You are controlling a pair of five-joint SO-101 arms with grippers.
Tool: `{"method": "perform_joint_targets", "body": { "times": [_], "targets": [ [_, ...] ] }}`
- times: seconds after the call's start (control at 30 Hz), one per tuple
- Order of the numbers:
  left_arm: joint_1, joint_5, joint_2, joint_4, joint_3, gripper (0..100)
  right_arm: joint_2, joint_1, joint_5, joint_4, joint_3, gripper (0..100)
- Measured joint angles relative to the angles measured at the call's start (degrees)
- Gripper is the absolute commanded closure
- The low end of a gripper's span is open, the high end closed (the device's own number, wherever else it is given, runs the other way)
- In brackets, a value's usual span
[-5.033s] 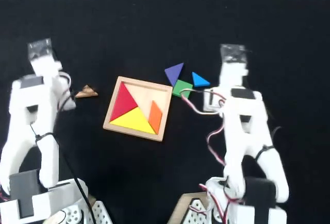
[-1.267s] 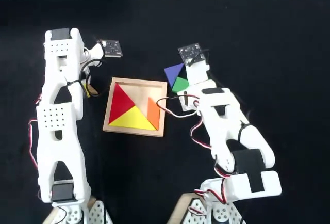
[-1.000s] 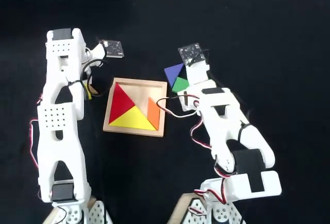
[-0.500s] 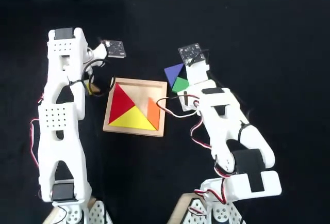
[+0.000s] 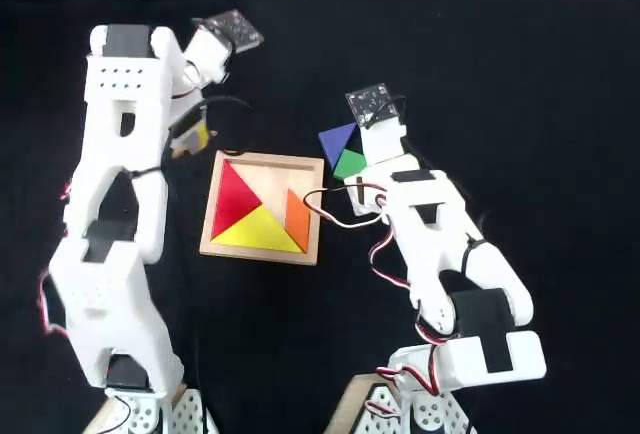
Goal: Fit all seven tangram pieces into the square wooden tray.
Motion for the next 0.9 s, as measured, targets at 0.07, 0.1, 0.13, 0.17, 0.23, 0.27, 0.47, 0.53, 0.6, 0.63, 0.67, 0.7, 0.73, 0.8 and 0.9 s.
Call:
{"method": "perform_joint_targets", "body": {
  "times": [0.07, 0.1, 0.13, 0.17, 0.23, 0.27, 0.47, 0.53, 0.6, 0.63, 0.67, 0.7, 0.73, 0.8, 0.9],
  "targets": [
    [2.0, 9.5, -4.8, 0.1, 4.6, 94, 0.0, 0.0, 0.0, 0.0, 0.0, 98.6],
    [3.2, 14.4, -7.1, 0.0, 6.9, 94, 0.0, 0.0, 0.0, 0.0, 0.0, 98.6],
    [4.7, 19.6, -9.2, 0.1, 9.1, 94, 0.0, 0.0, 0.0, 0.0, 0.0, 98.6],
    [6.1, 24.7, -11.1, 0.1, 11.3, 94, 0.0, 0.0, 0.0, 0.0, 0.0, 98.6],
    [9.4, 34.1, -13.5, -0.8, 15.5, 94, 0.0, 0.0, 0.0, 0.0, 0.0, 98.6],
    [11.1, 38.5, -14.0, -2.7, 17.7, 94, 0.0, 0.2, 0.0, 0.0, 0.0, 98.6],
    [17.5, 63.4, -14.3, -18.4, 32.7, 94, 0.0, 5.0, -5.4, 0.0, -0.4, 98.6],
    [18.5, 70.2, -14.3, -24.0, 37.9, 94, 0.0, 6.7, -7.4, 0.0, -1.3, 98.6],
    [19.3, 74.9, -14.3, -28.6, 41.1, 94, 0.0, 7.4, -7.8, 0.0, -1.7, 98.6],
    [20.0, 76.4, -14.3, -29.9, 41.9, 94, 0.0, 7.4, -8.0, 0.0, -1.8, 98.6],
    [20.5, 77.4, -14.3, -30.7, 42.2, 94, 0.0, 7.4, -8.0, 0.0, -1.8, 98.6],
    [21.1, 78.1, -14.3, -31.2, 42.4, 94, 0.0, 7.5, -8.0, 0.0, -1.8, 98.5],
    [21.6, 78.3, -14.3, -31.6, 42.4, 94, 0.0, 7.5, -8.2, 0.0, -1.8, 98.5],
    [22.4, 78.7, -14.3, -31.8, 42.8, 94, 0.0, 7.5, -8.4, 0.0, -1.8, 98.5],
    [22.5, 78.8, -14.3, -32.2, 44.2, 94, 0.0, 7.5, -8.4, 0.0, -1.8, 98.5]
  ]
}}
